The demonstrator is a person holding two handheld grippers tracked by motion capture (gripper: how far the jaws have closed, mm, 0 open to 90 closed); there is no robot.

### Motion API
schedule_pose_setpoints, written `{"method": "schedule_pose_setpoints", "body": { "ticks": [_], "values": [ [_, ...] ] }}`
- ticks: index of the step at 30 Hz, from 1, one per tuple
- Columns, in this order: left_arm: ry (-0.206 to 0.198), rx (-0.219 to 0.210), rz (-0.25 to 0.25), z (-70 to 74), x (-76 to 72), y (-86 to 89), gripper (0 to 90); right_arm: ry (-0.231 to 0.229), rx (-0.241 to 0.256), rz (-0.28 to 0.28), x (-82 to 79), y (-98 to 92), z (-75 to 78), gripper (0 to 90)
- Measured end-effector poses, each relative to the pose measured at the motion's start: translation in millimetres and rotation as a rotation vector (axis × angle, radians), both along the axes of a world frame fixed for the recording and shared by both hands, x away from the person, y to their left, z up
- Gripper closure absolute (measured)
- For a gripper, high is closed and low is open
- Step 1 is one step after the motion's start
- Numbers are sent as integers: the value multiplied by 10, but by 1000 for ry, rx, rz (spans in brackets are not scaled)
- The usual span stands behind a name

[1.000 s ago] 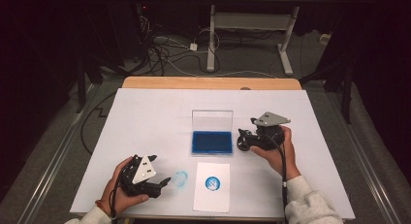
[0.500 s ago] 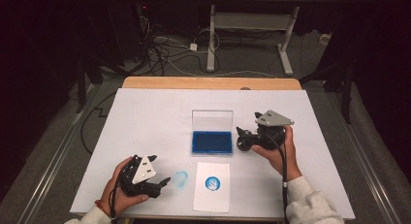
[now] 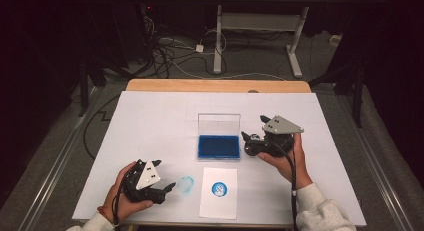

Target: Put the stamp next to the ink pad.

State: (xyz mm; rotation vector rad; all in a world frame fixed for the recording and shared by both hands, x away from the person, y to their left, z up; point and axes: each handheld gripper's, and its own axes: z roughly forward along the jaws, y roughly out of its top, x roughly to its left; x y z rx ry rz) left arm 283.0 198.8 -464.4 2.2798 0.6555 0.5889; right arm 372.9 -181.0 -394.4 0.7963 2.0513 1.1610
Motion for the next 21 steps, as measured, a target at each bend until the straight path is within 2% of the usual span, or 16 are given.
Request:
{"method": "schedule_pose_setpoints", "body": {
  "ticks": [1, 7, 10, 17, 21],
  "values": [
    [-8, 1, 0, 4, 2, 3, 172, 0, 0, 0, -4, 0, 2, 206],
    [-2, -2, 1, 5, -1, 3, 172, -1, -3, 4, -55, -15, 28, 169],
    [-2, -2, 3, 5, 1, 4, 171, -2, -17, 0, -88, -10, 41, 170],
    [-12, 5, 2, 7, 3, 4, 172, -22, -17, 14, -170, -24, 68, 177],
    [-3, 0, 2, 5, 1, 4, 172, -32, -20, 17, -215, -33, 88, 178]
  ]
}}
